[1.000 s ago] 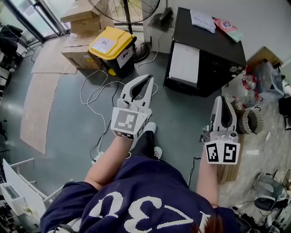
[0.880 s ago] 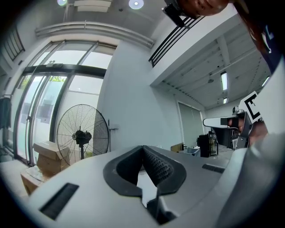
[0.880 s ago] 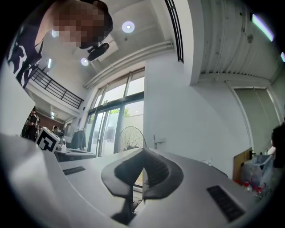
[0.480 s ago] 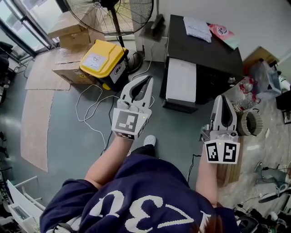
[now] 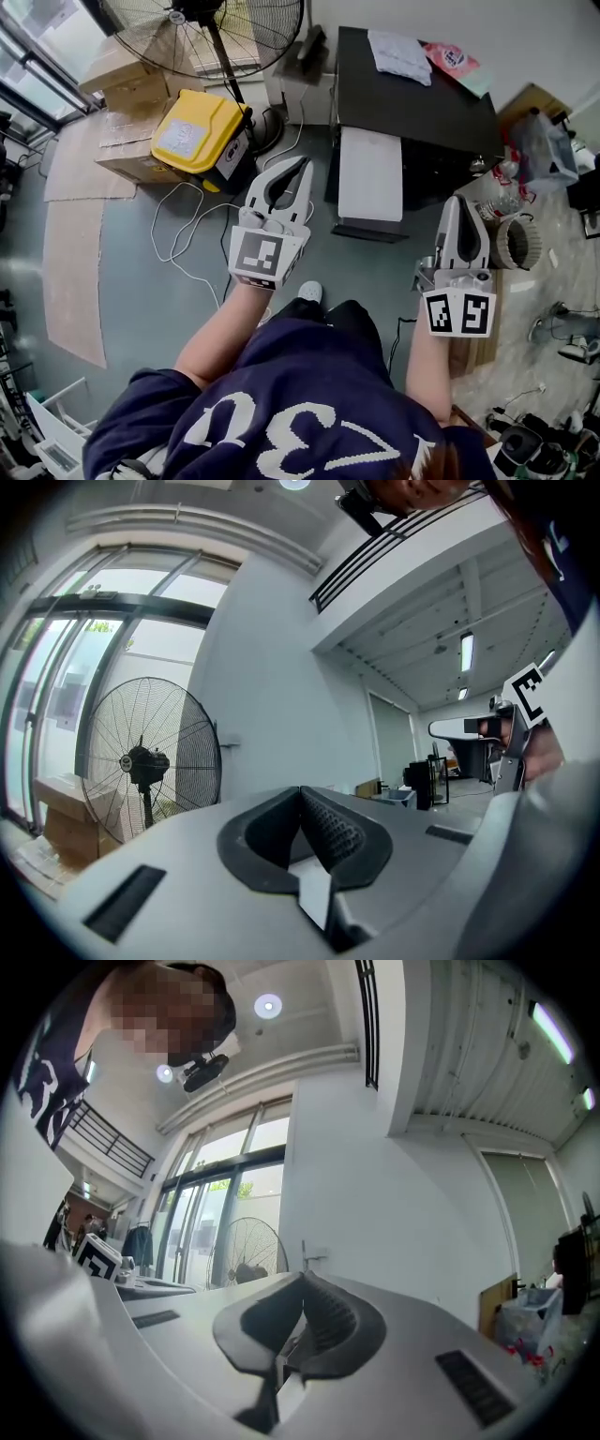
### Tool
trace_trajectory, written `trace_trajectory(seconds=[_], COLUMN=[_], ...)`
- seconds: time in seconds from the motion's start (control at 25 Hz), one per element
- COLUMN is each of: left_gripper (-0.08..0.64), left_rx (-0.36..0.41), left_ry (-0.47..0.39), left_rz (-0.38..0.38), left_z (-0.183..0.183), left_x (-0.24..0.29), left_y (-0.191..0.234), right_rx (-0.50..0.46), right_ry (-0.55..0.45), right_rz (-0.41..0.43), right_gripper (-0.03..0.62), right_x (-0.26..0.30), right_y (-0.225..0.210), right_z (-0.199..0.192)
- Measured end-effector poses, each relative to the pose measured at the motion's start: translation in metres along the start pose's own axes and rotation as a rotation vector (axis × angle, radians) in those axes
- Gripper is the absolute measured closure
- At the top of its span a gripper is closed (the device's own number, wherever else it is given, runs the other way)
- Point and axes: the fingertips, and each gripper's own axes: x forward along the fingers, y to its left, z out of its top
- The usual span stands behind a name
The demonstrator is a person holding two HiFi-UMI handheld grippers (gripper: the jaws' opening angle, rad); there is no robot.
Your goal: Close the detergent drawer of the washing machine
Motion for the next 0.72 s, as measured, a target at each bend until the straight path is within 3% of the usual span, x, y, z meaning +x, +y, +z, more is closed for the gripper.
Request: trace_trajectory(seconds=[0.12, 0.44, 0.64, 0.72], left_gripper=[0.54, 0.54, 0.54, 0.54], left_rx=[-0.017, -0.006, 0.013, 0.012], left_ry=[-0.026, 0.028, 0.019, 0.01], left_rz=[0.017, 0.054, 0.102, 0.118], left_z=[-0.005, -0.033, -0.033, -0.034], left_x=[0.012, 0.044, 0.076, 0.092], left_y=[0.006, 0.008, 0.003, 0.0], right_rx=[0.005, 0.014, -0.152, -0.143], right_ry=[0.021, 0.034, 0.002, -0.008], right_rz=[-0.005, 0.063, 0.147, 0.179], right_gripper=[0.577, 0.577, 0.577, 0.577], right_x=[0.01, 0.053, 0.086, 0.098], right_y=[-0.009, -0.037, -0.052, -0.064], right_z=[-0.011, -0.031, -0.024, -0.026])
